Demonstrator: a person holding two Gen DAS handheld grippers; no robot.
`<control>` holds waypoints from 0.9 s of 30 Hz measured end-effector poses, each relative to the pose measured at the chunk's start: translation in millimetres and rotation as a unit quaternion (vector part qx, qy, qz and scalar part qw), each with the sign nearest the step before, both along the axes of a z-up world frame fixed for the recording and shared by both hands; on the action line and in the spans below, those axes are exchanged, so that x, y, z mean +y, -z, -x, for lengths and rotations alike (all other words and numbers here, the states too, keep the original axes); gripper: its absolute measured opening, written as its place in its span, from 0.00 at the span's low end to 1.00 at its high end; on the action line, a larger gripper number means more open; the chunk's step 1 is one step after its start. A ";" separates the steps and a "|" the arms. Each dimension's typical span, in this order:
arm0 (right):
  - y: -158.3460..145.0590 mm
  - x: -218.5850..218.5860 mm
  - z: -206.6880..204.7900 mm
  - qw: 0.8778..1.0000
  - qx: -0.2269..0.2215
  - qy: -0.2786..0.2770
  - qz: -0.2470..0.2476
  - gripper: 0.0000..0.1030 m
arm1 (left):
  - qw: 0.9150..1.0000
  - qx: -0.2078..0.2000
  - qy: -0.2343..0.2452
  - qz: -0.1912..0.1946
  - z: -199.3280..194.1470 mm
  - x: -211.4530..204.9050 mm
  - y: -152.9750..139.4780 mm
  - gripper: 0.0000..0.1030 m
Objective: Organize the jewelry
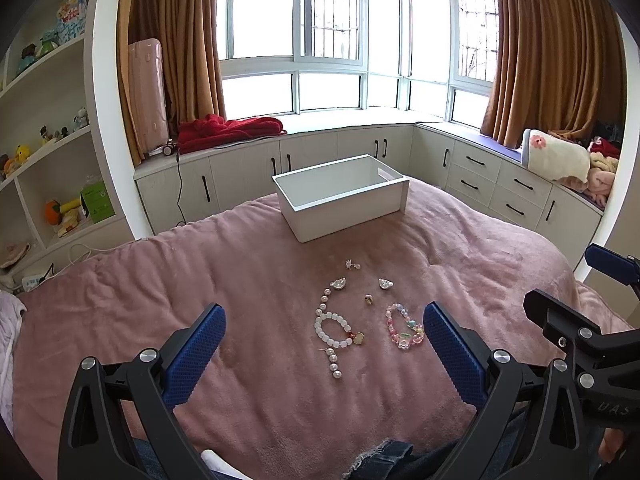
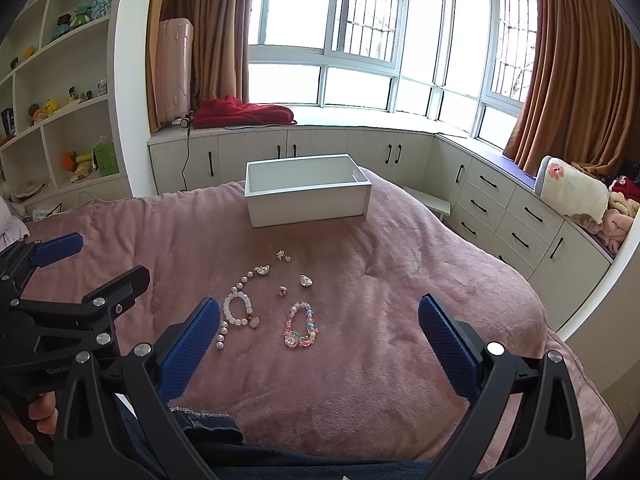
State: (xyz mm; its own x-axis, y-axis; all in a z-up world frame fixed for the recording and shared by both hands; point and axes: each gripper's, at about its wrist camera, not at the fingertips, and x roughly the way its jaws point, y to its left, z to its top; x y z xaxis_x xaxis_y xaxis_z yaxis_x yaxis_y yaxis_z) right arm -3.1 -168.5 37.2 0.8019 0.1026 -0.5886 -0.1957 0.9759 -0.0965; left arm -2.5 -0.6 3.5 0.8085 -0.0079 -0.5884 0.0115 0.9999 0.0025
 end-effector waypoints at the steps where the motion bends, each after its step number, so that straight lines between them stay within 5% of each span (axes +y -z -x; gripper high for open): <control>1: -0.2 0.2 -0.2 1.000 0.000 0.000 0.000 0.96 | 1.000 -0.001 -0.001 0.000 -0.2 -0.6 0.6 0.97; 27: 5.1 -5.7 -2.0 1.000 0.005 0.004 -0.003 0.96 | 1.000 0.003 0.001 -0.002 0.8 -7.1 0.5 0.97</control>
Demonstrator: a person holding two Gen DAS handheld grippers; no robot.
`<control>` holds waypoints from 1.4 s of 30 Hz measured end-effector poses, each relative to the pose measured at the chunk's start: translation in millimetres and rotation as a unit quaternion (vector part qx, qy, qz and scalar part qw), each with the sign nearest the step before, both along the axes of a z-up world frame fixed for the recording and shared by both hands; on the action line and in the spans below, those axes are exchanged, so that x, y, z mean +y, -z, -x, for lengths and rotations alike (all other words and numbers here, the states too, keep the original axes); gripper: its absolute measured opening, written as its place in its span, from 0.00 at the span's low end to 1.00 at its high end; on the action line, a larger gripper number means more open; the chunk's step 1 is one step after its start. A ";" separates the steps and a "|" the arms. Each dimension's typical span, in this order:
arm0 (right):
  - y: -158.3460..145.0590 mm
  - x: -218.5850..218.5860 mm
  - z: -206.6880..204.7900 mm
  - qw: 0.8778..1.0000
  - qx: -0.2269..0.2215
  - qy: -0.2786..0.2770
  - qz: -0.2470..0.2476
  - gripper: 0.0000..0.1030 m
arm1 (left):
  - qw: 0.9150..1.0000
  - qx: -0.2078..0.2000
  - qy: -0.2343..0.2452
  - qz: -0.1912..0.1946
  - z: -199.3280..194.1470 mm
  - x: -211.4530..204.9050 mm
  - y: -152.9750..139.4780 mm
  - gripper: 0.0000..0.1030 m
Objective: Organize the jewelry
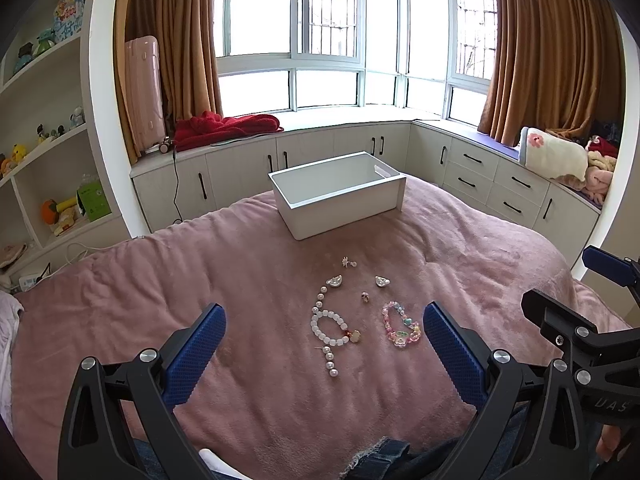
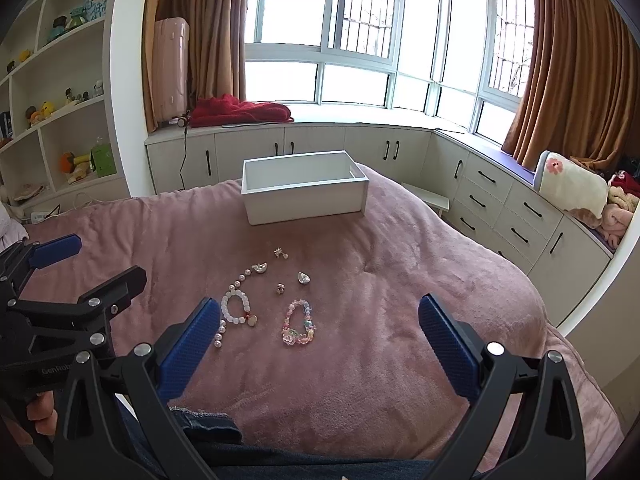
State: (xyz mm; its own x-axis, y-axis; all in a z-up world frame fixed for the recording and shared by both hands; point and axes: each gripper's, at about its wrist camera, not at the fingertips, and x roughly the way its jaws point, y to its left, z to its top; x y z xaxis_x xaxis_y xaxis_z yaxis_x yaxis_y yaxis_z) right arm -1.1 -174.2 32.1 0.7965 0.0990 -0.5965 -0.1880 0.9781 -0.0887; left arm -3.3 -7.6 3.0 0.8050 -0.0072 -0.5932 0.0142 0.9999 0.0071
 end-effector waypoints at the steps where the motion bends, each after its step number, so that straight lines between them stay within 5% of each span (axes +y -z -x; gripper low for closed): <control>1: -0.6 0.3 -0.1 1.000 0.000 0.000 0.000 0.96 | 1.000 0.000 0.000 0.000 0.2 -0.2 -0.1 0.97; 42: 6.5 2.3 -16.1 1.000 0.015 0.001 0.001 0.96 | 1.000 0.019 0.001 0.003 -2.6 1.6 24.6 0.97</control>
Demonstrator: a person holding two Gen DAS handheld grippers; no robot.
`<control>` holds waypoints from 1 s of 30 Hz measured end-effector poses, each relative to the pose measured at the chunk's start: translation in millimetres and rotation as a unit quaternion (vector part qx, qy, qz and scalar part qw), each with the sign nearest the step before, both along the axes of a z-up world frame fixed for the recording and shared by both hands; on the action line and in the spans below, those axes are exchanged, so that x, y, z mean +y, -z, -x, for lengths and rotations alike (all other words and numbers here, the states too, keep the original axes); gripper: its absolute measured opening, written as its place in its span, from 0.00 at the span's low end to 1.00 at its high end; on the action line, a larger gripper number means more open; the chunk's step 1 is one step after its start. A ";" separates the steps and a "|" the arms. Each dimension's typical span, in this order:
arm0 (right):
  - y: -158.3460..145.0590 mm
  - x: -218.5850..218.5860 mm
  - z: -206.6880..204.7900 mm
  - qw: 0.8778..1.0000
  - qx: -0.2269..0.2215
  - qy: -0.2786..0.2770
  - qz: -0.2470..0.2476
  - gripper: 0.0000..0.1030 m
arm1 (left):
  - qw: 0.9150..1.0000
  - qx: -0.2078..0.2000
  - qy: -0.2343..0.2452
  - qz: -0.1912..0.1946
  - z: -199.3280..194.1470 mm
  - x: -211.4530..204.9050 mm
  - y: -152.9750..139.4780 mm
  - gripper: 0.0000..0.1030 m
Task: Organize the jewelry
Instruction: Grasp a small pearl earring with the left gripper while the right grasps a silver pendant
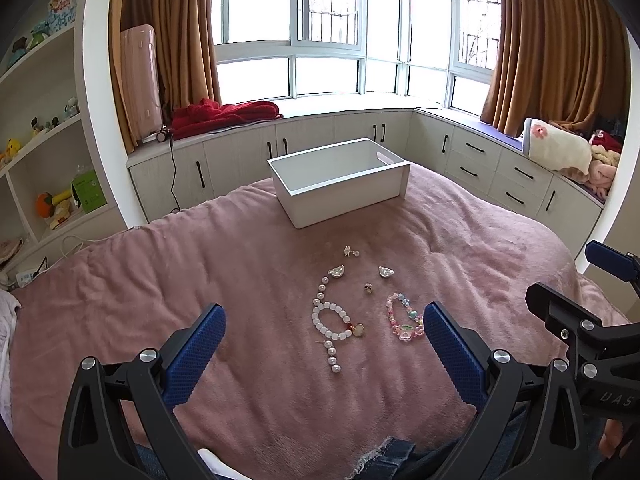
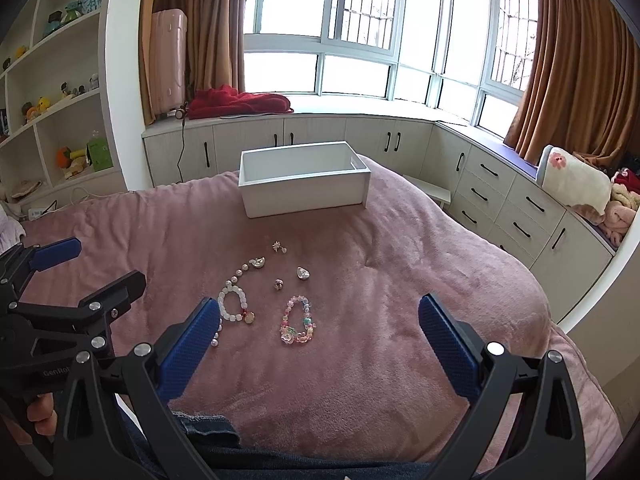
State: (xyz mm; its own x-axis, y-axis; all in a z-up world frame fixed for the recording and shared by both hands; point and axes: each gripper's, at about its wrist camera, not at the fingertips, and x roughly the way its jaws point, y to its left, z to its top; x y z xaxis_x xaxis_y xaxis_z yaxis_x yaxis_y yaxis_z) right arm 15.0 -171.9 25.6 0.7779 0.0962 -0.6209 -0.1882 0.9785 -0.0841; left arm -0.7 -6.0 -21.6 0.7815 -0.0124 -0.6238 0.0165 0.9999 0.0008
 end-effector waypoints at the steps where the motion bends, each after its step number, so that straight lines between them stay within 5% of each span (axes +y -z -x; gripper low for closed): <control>1: 0.3 -0.1 -1.4 1.000 0.001 0.001 0.000 0.96 | 1.000 0.001 0.000 0.000 -1.4 0.9 0.0 0.97; 16: -0.6 -3.7 -53.2 1.000 0.011 0.007 -0.009 0.96 | 0.999 0.036 -0.011 -0.001 -63.2 12.2 -4.8 0.97; 30: 39.2 7.2 -166.5 0.998 0.068 -0.016 -0.008 0.95 | 0.993 0.117 0.002 -0.027 -159.9 30.5 39.9 0.97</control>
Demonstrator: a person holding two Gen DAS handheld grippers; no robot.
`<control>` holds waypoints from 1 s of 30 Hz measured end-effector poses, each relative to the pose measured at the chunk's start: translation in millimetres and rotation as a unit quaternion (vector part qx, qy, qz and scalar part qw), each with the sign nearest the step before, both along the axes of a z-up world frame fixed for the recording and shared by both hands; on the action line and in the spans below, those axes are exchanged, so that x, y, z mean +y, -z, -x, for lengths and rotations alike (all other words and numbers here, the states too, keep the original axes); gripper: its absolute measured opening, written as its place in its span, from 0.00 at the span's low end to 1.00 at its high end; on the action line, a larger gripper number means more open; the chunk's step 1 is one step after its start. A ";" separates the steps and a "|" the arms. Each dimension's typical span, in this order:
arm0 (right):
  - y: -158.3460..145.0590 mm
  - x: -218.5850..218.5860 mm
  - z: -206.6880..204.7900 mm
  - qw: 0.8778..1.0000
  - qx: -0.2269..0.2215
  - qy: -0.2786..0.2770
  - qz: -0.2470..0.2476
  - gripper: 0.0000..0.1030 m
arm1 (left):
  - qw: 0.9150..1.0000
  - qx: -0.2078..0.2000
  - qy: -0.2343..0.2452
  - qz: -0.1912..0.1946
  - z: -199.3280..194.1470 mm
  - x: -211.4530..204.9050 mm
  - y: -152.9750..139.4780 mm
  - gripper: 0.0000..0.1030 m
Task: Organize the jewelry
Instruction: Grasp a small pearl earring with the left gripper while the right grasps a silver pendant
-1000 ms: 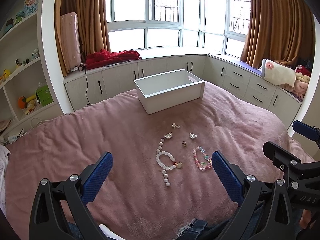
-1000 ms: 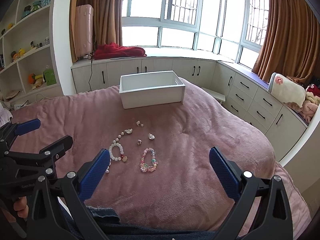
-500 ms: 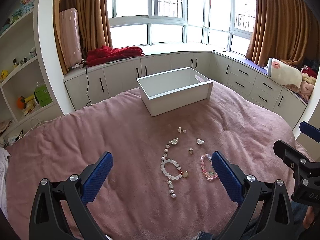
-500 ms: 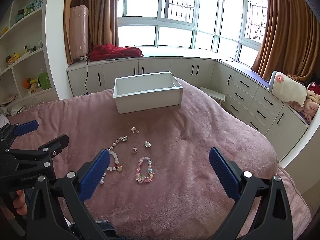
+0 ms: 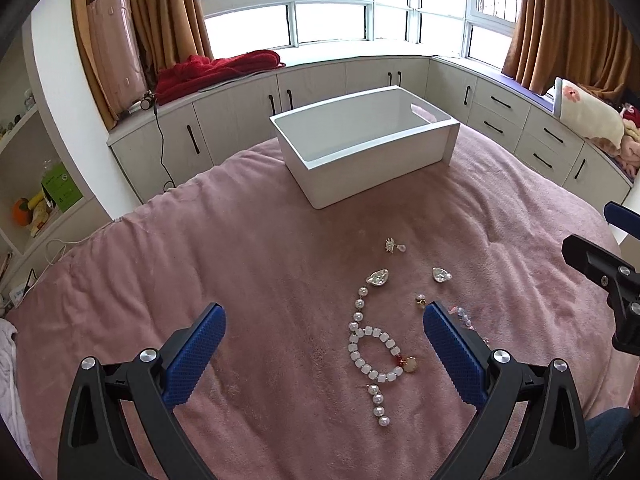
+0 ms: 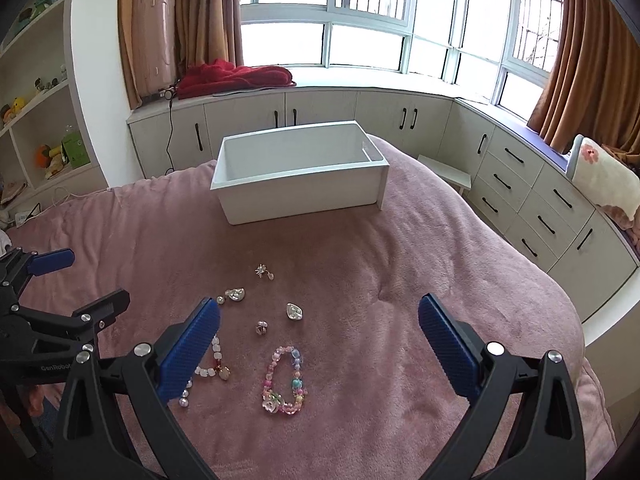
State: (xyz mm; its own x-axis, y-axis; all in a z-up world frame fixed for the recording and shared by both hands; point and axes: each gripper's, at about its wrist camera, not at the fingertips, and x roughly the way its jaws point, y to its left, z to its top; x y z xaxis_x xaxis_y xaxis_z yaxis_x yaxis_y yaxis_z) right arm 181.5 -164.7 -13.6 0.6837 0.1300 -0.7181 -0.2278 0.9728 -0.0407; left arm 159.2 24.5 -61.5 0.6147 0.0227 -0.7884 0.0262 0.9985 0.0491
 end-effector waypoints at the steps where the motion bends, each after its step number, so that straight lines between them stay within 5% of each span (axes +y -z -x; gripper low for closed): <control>1: 3.7 0.8 -7.3 1.000 0.002 -0.001 -0.004 0.95 | 1.000 0.005 0.006 0.004 -7.5 0.5 5.3 0.97; 14: 81.1 18.6 -85.3 0.997 0.063 -0.031 0.018 0.81 | 0.997 0.057 0.057 0.005 -69.0 -5.9 75.2 0.97; 30: 158.3 28.4 -112.9 0.989 0.137 -0.050 0.030 0.60 | 0.991 0.106 0.083 0.017 -100.6 -11.6 133.3 0.91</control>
State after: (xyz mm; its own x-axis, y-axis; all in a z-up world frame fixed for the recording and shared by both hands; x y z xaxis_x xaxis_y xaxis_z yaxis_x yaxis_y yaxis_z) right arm 294.5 -136.3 -171.9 0.4487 0.1393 -0.8827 -0.3339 0.9424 -0.0210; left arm 259.8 12.9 -194.8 0.4275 -0.0936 -0.8991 0.1959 0.9806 -0.0089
